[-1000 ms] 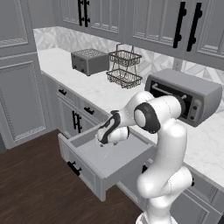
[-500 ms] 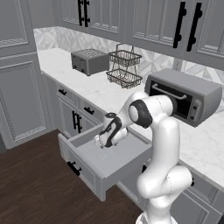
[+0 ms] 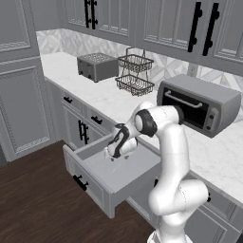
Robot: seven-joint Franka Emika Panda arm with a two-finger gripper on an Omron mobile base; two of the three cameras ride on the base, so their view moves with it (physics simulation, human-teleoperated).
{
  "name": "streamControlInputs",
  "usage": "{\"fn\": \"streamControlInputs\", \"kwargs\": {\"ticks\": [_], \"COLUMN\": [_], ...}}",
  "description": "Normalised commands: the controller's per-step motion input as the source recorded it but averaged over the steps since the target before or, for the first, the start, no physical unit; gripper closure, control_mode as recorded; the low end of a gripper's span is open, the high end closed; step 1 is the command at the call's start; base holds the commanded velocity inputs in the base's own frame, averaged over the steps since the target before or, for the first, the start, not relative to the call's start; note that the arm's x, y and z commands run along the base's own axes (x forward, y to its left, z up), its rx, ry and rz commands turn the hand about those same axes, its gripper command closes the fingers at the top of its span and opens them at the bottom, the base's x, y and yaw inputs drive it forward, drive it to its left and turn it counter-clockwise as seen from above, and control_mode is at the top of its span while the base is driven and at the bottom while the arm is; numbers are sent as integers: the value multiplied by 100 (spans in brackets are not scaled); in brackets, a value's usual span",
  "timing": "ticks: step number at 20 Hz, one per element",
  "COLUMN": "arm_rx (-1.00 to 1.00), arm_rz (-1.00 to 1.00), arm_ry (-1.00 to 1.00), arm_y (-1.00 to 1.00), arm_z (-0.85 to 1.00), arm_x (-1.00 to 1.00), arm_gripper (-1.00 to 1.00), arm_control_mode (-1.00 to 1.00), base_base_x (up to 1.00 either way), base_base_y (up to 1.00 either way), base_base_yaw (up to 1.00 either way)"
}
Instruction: Take a straw from the drawer in front and place it inside the glass cup on the dining counter.
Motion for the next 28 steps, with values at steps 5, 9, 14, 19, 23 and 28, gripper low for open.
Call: {"fn": "streamControlInputs", "kwargs": {"ticks": [5, 9, 14, 19, 23, 28], "arm_rx": [0, 2, 2, 2, 1, 1], "arm_rz": [-3, 0, 0, 0, 0, 0], "arm_ry": [5, 5, 4, 1, 0, 0], "arm_y": [-18, 0, 0, 0, 6, 35], "arm_z": [-34, -42, -49, -54, -54, -36], "arm_x": [14, 9, 0, -5, -24, -38], "arm_gripper": [-100, -100, 100, 100, 100, 100], "arm_control_mode": [-100, -100, -100, -100, -100, -100], "base_base_x": [0, 0, 0, 0, 0, 0], "base_base_y": [0, 0, 0, 0, 0, 0], "base_base_yaw": [0, 0, 0, 0, 0, 0]}}
